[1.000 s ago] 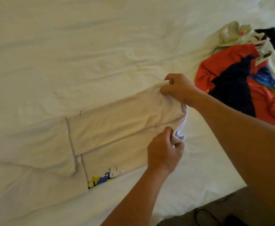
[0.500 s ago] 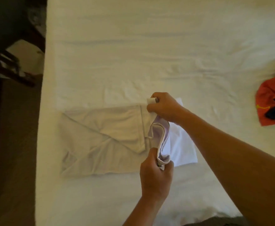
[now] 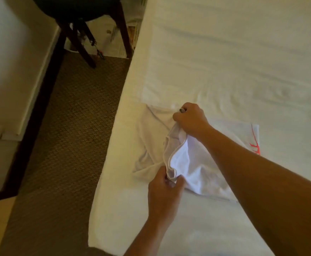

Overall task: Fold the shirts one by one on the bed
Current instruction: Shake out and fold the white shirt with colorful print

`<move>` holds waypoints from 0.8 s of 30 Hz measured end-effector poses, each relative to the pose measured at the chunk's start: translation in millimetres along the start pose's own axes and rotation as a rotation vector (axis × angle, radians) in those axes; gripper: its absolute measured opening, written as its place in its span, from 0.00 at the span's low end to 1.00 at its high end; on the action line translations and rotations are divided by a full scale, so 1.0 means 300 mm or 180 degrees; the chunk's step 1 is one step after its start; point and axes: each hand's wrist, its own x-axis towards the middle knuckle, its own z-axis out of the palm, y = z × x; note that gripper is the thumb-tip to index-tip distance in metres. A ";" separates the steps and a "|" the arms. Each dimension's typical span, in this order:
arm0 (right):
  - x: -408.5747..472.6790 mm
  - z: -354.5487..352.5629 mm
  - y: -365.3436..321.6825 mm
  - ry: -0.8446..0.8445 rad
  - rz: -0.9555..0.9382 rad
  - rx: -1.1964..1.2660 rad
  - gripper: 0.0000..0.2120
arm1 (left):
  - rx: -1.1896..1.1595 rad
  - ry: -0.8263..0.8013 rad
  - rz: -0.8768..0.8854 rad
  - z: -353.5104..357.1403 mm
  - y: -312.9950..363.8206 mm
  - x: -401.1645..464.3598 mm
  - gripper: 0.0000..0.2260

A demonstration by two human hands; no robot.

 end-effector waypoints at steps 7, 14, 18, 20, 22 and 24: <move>0.025 0.130 -0.115 -0.0072 -0.0031 -0.0092 0.10 | -0.0137 0.0372 -0.0282 -0.141 -0.055 0.066 0.15; 0.035 0.177 -0.144 -0.0419 -0.0166 0.0012 0.04 | 0.0143 0.0612 -0.0466 -0.199 -0.145 0.093 0.15; 0.031 0.145 -0.111 -0.0616 -0.0267 0.0608 0.09 | 0.0243 0.0931 -0.0414 -0.204 -0.134 0.091 0.10; 0.017 0.113 -0.073 -0.0319 -0.0416 0.0756 0.10 | 0.0614 0.1427 -0.0093 -0.201 -0.105 0.089 0.05; -0.003 0.072 -0.006 0.0256 -0.0567 0.0435 0.09 | 0.1020 0.1706 0.0595 -0.170 -0.057 0.109 0.13; -0.024 0.030 0.093 0.0955 -0.0853 -0.0134 0.10 | 0.1463 0.1433 0.1281 -0.104 0.012 0.150 0.17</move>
